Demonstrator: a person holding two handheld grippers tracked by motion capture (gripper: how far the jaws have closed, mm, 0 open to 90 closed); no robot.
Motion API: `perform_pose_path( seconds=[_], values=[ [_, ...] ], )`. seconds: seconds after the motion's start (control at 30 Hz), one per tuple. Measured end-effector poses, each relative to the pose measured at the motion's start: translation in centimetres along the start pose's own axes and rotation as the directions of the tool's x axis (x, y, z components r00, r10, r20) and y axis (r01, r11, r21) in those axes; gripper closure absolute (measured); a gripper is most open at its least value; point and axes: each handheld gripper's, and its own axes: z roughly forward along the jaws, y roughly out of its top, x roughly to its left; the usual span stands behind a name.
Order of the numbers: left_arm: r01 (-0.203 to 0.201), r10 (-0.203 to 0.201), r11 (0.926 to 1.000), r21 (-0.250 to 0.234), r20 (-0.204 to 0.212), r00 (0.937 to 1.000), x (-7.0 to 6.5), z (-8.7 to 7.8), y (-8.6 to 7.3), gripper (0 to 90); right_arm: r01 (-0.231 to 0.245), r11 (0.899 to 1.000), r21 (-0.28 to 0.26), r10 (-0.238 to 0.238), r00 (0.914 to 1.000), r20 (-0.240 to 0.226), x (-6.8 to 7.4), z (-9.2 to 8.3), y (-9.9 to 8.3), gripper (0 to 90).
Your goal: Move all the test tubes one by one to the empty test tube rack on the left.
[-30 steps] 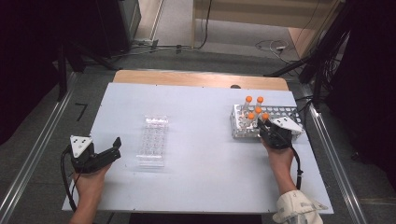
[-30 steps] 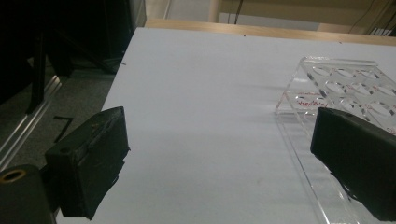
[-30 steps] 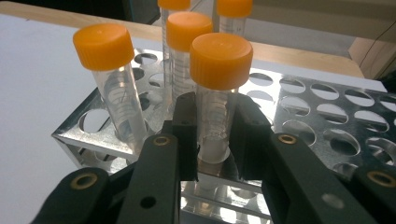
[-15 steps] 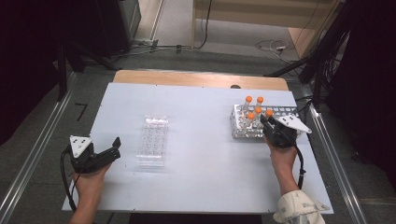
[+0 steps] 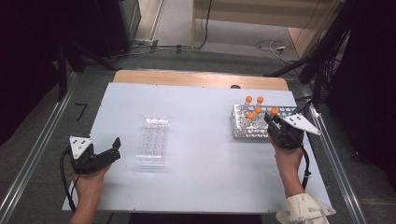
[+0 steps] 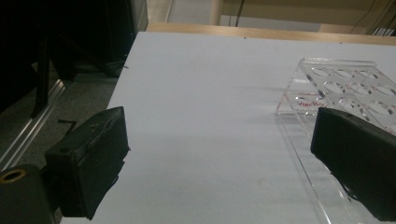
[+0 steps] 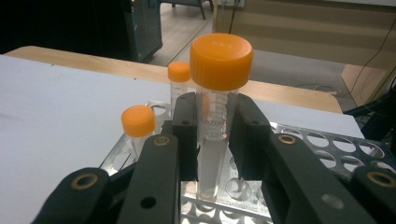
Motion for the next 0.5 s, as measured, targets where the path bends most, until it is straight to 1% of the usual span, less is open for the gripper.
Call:
perform_pose_path(
  seconds=[0.1, 0.13, 0.2, 0.23, 0.27, 0.3, 0.37, 0.5],
  values=[
    [-0.007, 0.007, 1.0000, -0.007, 0.002, 1.0000, -0.1, -0.1, 0.0, 4.5, 0.003, 1.000, 0.005, -0.003, 0.9999, -0.012, 0.1, -0.4, 0.0, 71.5],
    [-0.011, 0.011, 0.9999, -0.010, 0.004, 0.9999, -0.2, -0.2, 0.1, 4.6, 0.007, 1.000, 0.007, -0.007, 0.9997, -0.025, 0.4, -0.8, 0.1, 71.5],
    [-0.008, 0.008, 0.9999, -0.011, 0.006, 0.9999, -0.3, -0.3, 0.1, 4.6, 0.015, 1.000, 0.008, -0.015, 0.9994, -0.031, 0.6, -1.0, 0.1, 71.5],
    [-0.008, 0.008, 0.9999, -0.012, 0.006, 0.9999, -0.3, -0.3, 0.1, 4.6, 0.017, 1.000, 0.011, -0.017, 0.9991, -0.039, 0.8, -1.2, 0.1, 71.5],
    [-0.010, 0.010, 0.9999, -0.014, 0.008, 0.9999, -0.4, -0.3, 0.1, 4.6, 0.018, 1.000, 0.019, -0.017, 0.9982, -0.058, 1.2, -1.6, 0.0, 71.4],
    [-0.011, 0.011, 0.9998, -0.017, 0.013, 0.9999, -0.4, -0.4, 0.1, 4.6, 0.018, 1.000, 0.019, -0.017, 0.9982, -0.058, 1.2, -1.6, 0.0, 71.4],
    [-0.013, 0.013, 0.9997, -0.018, 0.016, 0.9998, -0.6, -0.5, 0.2, 4.6, 0.026, 0.999, 0.025, -0.024, 0.9970, -0.073, 1.5, -2.0, -0.1, 71.5],
    [-0.011, 0.012, 0.9997, -0.021, 0.029, 0.9995, -0.8, -0.6, 0.2, 4.6, 0.019, 0.999, 0.041, -0.014, 0.9935, -0.113, 2.3, -2.7, -0.3, 71.5]
  ],
)
